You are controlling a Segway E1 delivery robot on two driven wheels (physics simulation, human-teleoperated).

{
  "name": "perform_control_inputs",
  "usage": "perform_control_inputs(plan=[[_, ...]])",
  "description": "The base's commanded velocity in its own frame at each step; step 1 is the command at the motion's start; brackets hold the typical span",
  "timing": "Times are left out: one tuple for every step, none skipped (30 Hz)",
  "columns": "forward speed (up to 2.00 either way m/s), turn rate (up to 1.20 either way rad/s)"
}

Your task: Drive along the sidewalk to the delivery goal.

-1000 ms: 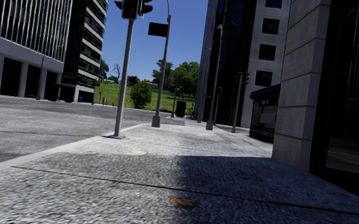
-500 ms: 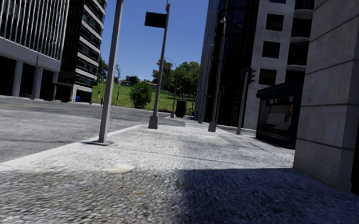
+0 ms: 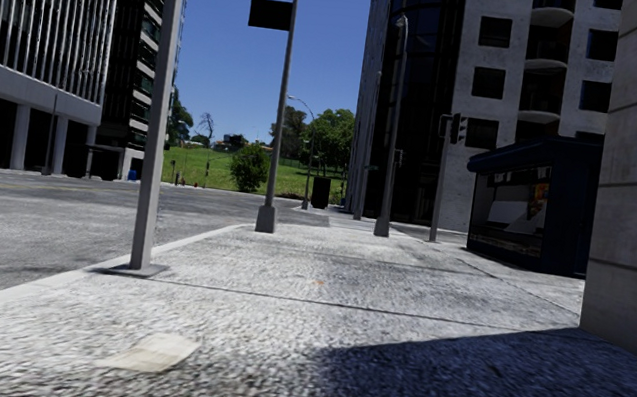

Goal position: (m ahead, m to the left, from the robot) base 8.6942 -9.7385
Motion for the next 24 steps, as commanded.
perform_control_inputs(plan=[[1.76,-0.22],[1.71,-0.23],[1.7,-0.23],[1.69,-0.23],[1.69,-0.23],[1.69,-0.23],[1.69,-0.23],[1.69,-0.23],[1.69,-0.23],[1.69,-0.23],[1.69,-0.23],[1.69,-0.23],[1.69,-0.23],[1.68,-0.23],[1.68,-0.23],[1.68,-0.23],[1.68,-0.23],[1.68,-0.23],[1.68,-0.26],[1.68,-0.31],[1.68,-0.31],[1.65,-0.43],[1.59,-0.47],[1.57,-0.48]])
